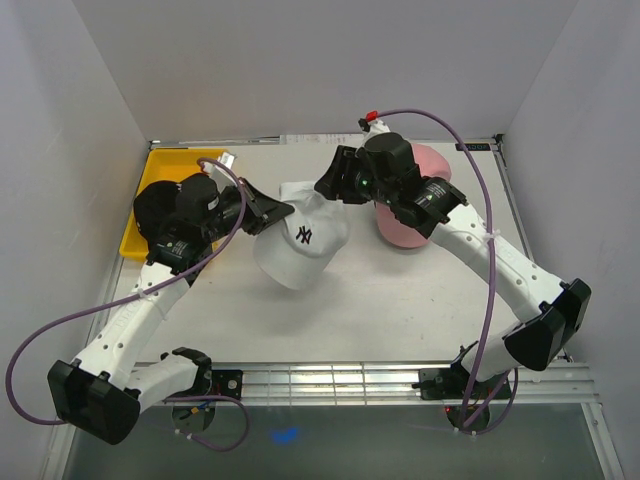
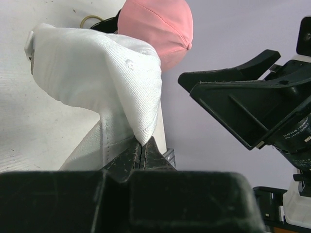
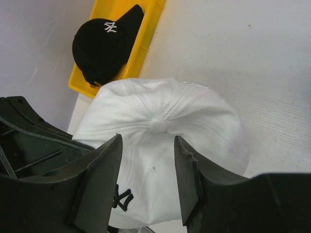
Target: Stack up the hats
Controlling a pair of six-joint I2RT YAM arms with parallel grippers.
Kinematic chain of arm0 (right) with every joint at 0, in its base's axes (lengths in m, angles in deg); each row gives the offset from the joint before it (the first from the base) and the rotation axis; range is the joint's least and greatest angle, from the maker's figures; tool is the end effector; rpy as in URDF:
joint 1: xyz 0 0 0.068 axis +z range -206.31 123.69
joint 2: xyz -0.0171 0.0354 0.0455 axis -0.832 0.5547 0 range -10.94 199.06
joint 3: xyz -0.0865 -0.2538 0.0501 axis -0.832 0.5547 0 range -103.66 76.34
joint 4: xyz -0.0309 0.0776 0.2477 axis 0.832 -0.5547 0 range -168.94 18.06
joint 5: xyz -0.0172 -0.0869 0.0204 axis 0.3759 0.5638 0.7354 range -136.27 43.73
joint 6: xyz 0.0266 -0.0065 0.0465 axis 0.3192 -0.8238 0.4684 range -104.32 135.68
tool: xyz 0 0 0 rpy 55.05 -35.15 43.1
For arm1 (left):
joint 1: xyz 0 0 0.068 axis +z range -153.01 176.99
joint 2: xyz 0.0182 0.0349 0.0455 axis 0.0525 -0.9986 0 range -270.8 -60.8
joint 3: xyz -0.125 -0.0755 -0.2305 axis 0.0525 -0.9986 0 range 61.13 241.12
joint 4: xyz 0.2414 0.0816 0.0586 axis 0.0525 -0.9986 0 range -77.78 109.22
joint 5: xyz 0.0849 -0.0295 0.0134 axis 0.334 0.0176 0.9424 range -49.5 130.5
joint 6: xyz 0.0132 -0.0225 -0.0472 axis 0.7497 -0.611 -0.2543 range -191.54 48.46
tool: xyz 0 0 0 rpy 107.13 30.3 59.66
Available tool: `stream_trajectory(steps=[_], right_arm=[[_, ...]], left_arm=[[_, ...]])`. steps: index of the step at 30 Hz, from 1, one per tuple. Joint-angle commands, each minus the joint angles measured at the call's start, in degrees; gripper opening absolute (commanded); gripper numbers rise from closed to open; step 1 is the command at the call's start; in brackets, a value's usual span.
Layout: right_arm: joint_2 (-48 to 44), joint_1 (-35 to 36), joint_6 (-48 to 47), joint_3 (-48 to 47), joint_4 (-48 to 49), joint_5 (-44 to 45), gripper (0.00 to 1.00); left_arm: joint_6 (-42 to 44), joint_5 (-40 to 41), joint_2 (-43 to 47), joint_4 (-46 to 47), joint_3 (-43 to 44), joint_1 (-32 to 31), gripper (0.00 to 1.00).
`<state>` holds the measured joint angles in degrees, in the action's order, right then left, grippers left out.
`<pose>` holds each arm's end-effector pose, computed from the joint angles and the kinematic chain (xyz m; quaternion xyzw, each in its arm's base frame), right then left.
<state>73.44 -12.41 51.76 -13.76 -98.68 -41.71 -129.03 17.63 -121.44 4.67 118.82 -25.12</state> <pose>0.2428 0.2296 0.4209 -0.0337 0.8232 0.3385 0.4546 0.2173 -0.1033 0.3588 -0.1285 0.7886 -0.4939 0.3429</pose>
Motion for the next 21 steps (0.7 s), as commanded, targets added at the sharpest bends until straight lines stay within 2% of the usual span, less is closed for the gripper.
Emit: stream_trajectory(steps=[1,11,21], right_arm=[[-0.45,0.22,0.93,0.28,4.33,0.98,0.53],[1.23,0.13,3.47,0.72,3.19,1.15,0.58],[0.26,0.13,5.23,4.76,4.59,1.24,0.58]], left_arm=[[-0.42,-0.07,1.58,2.15,0.49,-0.65,0.0],[-0.51,0.55,1.23,2.15,1.02,-1.88,0.0],[-1.04,1.25,0.97,3.38,0.32,-3.03,0.0]])
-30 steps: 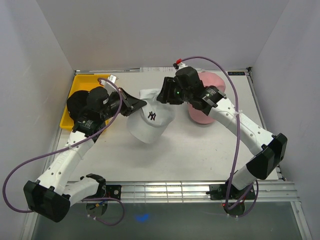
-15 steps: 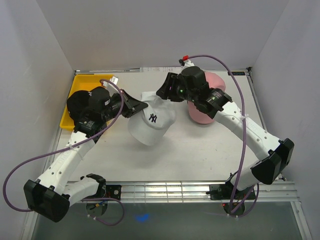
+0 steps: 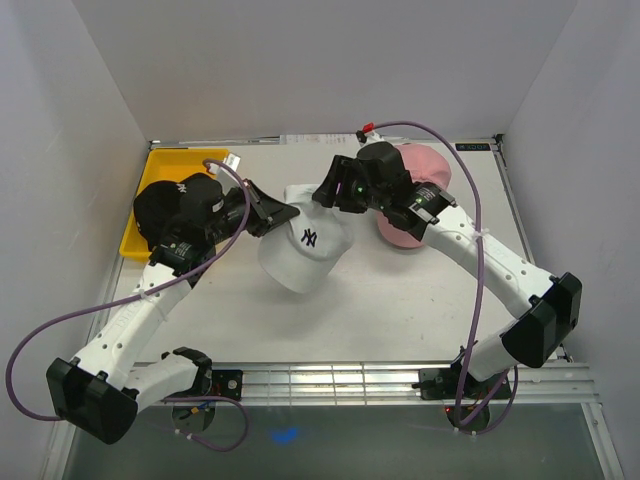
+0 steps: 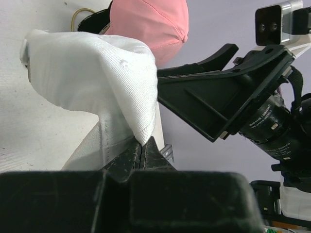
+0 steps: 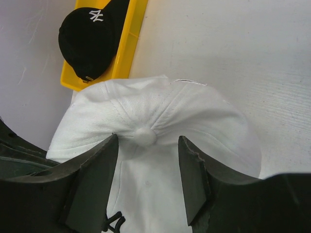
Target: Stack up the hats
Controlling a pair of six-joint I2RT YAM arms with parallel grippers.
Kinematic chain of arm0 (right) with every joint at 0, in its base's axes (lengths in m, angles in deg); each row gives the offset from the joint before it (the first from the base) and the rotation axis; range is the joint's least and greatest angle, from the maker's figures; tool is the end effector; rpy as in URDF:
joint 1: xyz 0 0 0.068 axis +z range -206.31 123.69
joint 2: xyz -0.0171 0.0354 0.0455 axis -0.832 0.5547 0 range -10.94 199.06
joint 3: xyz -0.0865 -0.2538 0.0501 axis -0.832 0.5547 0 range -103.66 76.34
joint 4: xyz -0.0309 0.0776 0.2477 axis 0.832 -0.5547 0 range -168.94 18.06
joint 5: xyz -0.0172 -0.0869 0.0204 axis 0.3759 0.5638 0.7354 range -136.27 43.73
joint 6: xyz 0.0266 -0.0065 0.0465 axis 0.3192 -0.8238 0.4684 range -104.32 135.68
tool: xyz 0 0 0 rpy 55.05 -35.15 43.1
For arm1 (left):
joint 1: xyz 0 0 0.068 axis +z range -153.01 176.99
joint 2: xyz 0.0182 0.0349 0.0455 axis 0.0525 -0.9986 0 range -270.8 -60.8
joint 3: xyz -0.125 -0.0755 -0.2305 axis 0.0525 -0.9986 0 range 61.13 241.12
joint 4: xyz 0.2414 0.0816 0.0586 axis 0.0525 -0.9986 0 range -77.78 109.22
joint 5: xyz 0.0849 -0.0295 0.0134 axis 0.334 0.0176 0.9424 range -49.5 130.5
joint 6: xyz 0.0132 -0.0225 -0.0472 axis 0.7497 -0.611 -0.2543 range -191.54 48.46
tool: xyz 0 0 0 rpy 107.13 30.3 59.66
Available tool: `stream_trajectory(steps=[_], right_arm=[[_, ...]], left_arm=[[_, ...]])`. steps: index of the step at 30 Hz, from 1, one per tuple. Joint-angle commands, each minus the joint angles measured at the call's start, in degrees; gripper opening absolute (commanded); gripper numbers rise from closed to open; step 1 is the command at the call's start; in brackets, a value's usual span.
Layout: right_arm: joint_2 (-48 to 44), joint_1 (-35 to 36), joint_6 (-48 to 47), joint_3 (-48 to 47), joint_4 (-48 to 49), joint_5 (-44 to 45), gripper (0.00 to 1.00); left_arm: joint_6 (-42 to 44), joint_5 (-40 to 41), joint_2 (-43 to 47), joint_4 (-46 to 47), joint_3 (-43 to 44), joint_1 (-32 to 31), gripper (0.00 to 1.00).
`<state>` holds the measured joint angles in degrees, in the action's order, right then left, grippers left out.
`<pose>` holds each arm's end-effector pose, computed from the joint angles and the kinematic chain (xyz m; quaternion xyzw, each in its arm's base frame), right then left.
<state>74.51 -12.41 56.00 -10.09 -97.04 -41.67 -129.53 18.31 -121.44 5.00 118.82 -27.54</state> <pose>0.2491 0.2356 0.3960 -0.0044 0.8388 0.3393 0.4257 0.2132 -0.1121 0.3594 -0.1179 0.7891 -0.5007 0.3358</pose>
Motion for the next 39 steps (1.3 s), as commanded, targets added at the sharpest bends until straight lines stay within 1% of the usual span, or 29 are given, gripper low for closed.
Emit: stream_trajectory(steps=[1,7,11,17,18,19,20,23,32,34,35,38,39], right_arm=[[-0.99,0.13,1.17,1.18,2.95,1.37,0.59],[-0.99,0.05,2.22,1.7,4.53,1.46,0.58],[-1.69,-0.13,3.72,3.9,7.43,1.2,0.52],[-2.04,-0.48,4.51,5.04,9.02,1.64,0.36],[-2.04,-0.57,4.51,4.96,9.37,1.64,0.29],[-2.13,-0.57,4.42,4.96,9.37,1.73,0.26],[-2.13,-0.74,4.07,4.7,9.37,1.81,0.19],[-2.65,-0.92,3.28,4.52,9.37,2.43,0.08],[-4.15,-1.45,1.0,3.9,7.79,3.66,0.08],[-4.24,-1.8,0.82,3.82,7.44,2.7,0.18],[-4.33,-1.8,0.64,3.9,7.26,2.43,0.31],[-4.68,-2.24,-0.5,2.77,5.43,2.08,0.48],[-5.29,-2.5,-1.02,2.24,4.55,2.43,0.51]], left_arm=[[-0.45,0.66,0.96,3.23,0.14,-0.78,0.0],[-0.71,1.01,0.7,3.67,-0.12,-1.66,0.0],[-0.89,1.28,0.79,3.67,-0.3,-2.27,0.0],[-1.07,1.28,0.96,3.67,-0.47,-2.8,0.0],[-0.98,1.36,1.05,3.76,-0.65,-2.8,0.0],[-1.06,1.37,1.14,3.76,-0.74,-2.89,0.0],[-0.98,1.37,1.14,3.67,-0.74,-2.89,0.0],[-1.06,1.54,1.23,3.76,-1.0,-2.98,0.0],[-1.33,1.81,0.96,3.85,-1.0,-3.24,0.0],[-1.24,1.81,0.79,4.11,-0.91,-3.33,0.0],[-1.24,1.89,0.79,4.02,-1.0,-3.41,0.0],[-1.41,2.15,0.53,4.64,-1.0,-3.41,0.0],[-1.42,2.24,0.35,5.33,-1.0,-3.41,0.0]])
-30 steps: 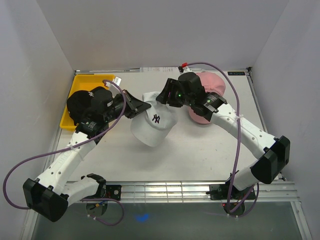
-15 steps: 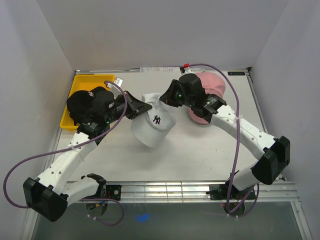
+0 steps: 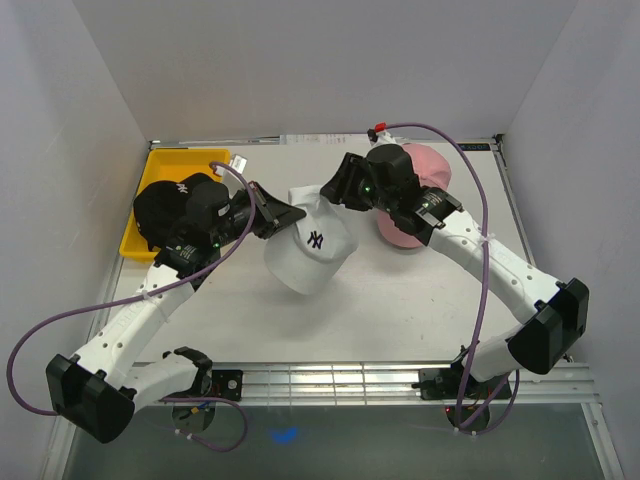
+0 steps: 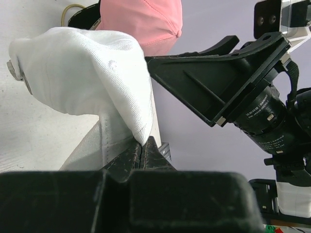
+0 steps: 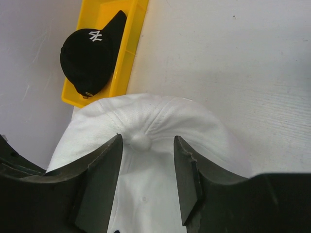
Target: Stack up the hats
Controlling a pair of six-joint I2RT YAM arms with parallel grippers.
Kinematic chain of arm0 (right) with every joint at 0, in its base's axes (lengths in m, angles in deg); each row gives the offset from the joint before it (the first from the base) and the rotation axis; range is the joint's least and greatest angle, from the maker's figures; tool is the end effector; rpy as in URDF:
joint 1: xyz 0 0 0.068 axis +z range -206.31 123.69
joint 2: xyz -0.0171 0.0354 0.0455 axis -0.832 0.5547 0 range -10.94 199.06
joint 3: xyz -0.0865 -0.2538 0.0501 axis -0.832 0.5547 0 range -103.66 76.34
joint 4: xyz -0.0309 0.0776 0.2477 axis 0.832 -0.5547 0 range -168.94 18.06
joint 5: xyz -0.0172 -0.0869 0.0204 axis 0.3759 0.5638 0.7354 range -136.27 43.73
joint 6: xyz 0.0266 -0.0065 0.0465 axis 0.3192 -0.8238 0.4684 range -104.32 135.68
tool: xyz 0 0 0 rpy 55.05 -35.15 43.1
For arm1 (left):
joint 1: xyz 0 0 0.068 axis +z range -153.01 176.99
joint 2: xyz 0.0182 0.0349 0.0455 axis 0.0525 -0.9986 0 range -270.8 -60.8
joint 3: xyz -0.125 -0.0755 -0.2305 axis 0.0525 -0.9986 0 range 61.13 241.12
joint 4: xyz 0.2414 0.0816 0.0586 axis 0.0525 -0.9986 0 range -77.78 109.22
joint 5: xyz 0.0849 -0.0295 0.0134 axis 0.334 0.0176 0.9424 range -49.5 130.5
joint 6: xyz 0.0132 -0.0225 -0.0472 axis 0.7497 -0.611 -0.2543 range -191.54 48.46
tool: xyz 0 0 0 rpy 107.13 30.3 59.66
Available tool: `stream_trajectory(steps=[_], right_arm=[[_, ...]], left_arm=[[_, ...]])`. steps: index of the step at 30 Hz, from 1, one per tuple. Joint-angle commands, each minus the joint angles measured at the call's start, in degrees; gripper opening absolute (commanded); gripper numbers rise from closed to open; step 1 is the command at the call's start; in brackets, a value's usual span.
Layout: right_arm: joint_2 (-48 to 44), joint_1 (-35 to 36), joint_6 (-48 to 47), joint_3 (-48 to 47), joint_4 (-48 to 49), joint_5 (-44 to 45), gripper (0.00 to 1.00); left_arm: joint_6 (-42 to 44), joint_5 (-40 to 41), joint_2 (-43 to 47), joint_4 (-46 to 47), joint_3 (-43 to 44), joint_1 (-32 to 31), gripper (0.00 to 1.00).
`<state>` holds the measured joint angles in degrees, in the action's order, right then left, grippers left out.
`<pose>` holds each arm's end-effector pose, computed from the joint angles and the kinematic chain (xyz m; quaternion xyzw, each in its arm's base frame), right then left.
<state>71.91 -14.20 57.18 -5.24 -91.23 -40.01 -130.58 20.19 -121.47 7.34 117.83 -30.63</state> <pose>0.2518 0.2222 0.3915 0.0267 0.8209 0.3457 0.4539 0.2091 -0.1235 0.3573 -0.1103 0.7847 -0.5096 0.3351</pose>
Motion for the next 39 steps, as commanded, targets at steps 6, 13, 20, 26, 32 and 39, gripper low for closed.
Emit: stream_trajectory(steps=[6,13,20,26,32,39], right_arm=[[-8.12,-4.92,-6.25,-5.78,-6.98,0.42,0.59],[-16.75,-15.28,-5.2,-3.32,-8.22,-9.82,0.64],[-19.74,-23.38,-3.79,0.28,-7.43,-25.23,0.7],[-22.03,-32.86,-1.78,4.76,-4.53,-37.45,0.75],[-23.52,-46.93,-0.19,8.71,-2.78,-49.31,0.77],[-24.22,-53.35,3.4,15.82,3.81,-54.15,0.83]], left_arm=[[-4.32,0.97,-0.51,11.16,0.24,-0.33,0.0],[-10.65,3.52,-4.01,21.1,3.48,-1.21,0.0],[-12.23,8.26,-13.06,28.31,11.83,-5.6,0.0],[-16.09,12.84,-20.89,37.18,16.14,-9.12,0.0],[-17.77,19.17,-30.12,42.98,21.77,-14.04,0.0],[-19.79,22.51,-38.82,50.98,25.64,-16.5,0.0]])
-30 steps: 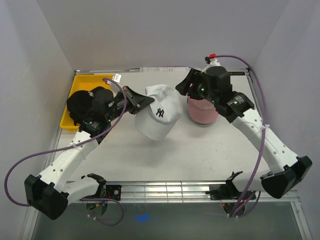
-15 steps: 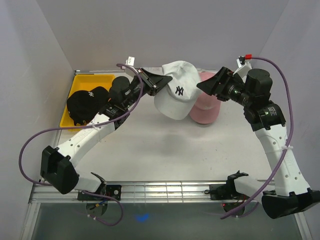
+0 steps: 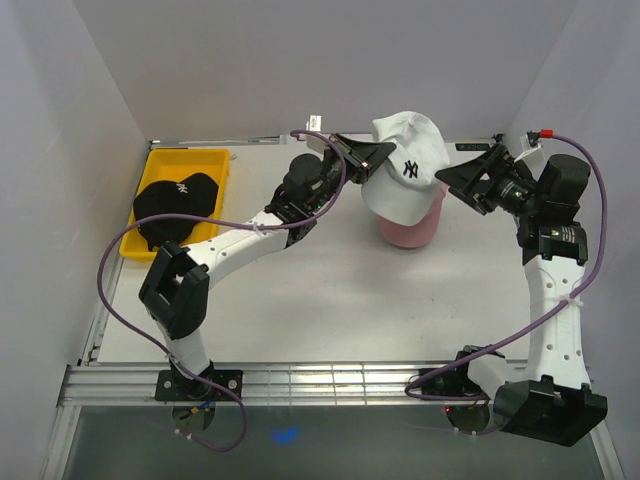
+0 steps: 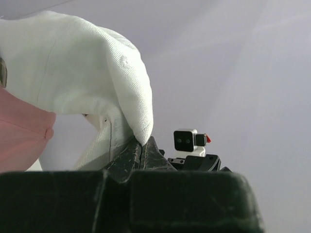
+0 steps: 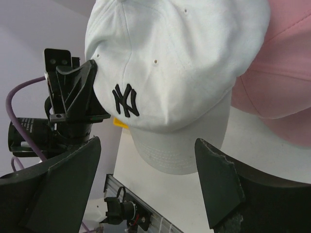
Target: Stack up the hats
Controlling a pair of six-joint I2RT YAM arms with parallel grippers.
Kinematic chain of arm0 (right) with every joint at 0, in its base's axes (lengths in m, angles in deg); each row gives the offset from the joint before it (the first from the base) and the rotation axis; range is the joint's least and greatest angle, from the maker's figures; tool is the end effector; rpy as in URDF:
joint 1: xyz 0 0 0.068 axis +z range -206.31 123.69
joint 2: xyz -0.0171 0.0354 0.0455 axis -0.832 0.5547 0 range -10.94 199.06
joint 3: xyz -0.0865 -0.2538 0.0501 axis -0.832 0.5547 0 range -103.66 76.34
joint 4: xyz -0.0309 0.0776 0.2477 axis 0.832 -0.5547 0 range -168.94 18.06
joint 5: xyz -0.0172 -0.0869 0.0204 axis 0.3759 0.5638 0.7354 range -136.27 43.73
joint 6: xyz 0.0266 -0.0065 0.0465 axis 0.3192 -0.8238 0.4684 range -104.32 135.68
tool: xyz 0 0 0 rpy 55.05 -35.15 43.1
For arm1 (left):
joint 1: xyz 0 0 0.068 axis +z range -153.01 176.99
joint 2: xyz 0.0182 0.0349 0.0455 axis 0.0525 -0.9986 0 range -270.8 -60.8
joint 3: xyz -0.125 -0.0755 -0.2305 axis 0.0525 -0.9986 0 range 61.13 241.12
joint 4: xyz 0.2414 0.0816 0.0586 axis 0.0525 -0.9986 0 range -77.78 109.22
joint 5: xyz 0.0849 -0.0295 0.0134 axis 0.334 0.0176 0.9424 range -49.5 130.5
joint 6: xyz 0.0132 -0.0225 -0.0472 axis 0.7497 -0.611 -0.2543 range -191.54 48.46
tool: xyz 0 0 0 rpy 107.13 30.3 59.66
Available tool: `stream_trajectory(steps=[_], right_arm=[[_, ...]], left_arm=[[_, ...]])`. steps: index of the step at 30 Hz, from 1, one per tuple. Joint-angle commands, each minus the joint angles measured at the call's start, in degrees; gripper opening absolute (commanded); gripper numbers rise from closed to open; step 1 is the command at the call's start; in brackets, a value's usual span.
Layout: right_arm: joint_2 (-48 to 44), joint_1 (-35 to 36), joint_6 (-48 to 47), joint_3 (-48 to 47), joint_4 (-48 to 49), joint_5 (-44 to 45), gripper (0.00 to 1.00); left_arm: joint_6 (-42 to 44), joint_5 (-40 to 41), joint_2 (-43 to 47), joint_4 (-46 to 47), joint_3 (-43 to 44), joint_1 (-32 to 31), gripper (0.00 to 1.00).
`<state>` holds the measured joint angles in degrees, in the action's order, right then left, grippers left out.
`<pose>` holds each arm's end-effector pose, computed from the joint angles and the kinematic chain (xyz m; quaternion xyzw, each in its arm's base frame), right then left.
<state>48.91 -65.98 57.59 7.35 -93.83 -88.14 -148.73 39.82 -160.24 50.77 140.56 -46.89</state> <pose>0.2186 -0.0132 0.4176 0.1166 0.7540 0.4300 0.4826 0.3034 -0.2925 0.3685 -0.1768 0.6072 -0.6763 0.3777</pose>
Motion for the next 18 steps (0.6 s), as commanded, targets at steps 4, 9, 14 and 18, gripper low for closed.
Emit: stream_trajectory(steps=[4,9,14,18], right_arm=[[-0.79,-3.16,3.0,4.83,7.83,-5.68,0.86],[-0.7,-6.32,1.95,7.55,7.74,-3.76,0.86],[0.08,-6.68,4.48,12.82,14.05,-3.13,0.87],[1.23,-6.59,8.61,17.66,27.74,-3.75,0.87]], left_arm=[[-2.7,2.19,-4.7,10.81,5.45,-0.24,0.0],[-4.72,2.18,-7.08,14.06,5.64,-0.24,0.0],[-7.18,1.92,-8.14,14.85,4.94,-0.24,0.0],[-8.59,2.18,-8.58,15.65,4.15,-0.42,0.0]])
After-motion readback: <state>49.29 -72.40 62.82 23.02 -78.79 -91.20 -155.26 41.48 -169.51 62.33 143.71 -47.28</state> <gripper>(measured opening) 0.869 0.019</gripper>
